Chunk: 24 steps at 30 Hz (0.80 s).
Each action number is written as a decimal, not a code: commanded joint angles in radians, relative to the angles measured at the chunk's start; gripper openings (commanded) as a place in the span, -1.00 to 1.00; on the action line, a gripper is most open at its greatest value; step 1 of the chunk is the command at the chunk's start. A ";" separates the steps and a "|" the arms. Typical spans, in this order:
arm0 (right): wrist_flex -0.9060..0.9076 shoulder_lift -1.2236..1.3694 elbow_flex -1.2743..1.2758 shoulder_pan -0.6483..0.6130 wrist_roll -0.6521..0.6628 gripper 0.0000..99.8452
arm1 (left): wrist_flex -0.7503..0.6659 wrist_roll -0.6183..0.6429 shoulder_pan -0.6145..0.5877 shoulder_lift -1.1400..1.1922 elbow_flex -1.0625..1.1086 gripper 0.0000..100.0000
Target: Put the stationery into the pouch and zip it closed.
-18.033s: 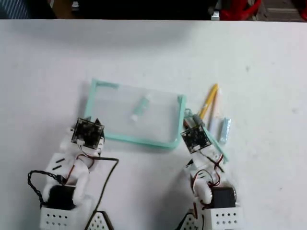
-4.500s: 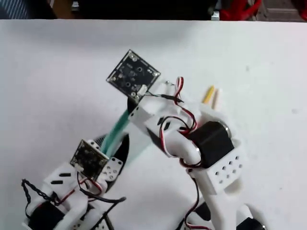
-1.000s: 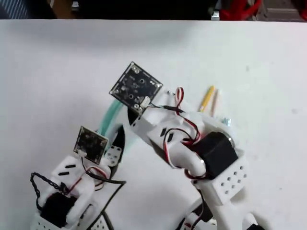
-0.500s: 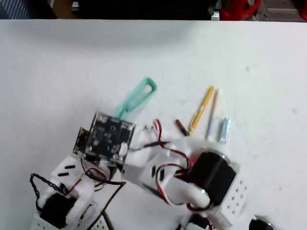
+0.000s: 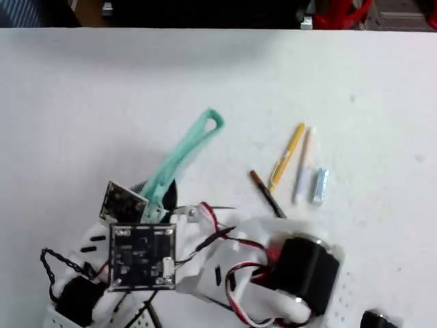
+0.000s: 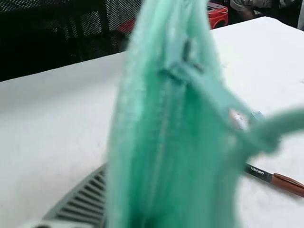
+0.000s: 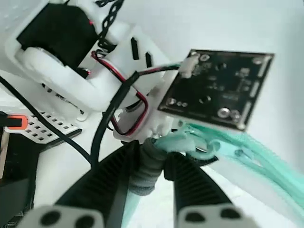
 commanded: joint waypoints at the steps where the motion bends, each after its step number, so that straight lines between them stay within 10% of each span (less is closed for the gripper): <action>1: 0.008 -0.047 -0.109 0.081 0.015 -0.96 | -0.023 -0.008 -0.010 0.002 0.008 -0.96; 11: 0.010 -0.105 0.121 -0.039 0.068 -0.95 | -0.012 -0.006 -0.010 0.002 0.006 -0.96; 18: 0.008 -0.147 0.063 0.255 0.078 -0.38 | -0.009 -0.002 -0.021 0.002 0.003 -0.96; 24: -0.019 -0.171 0.064 0.499 0.207 -0.52 | -0.023 0.077 -0.171 0.002 -0.026 -0.96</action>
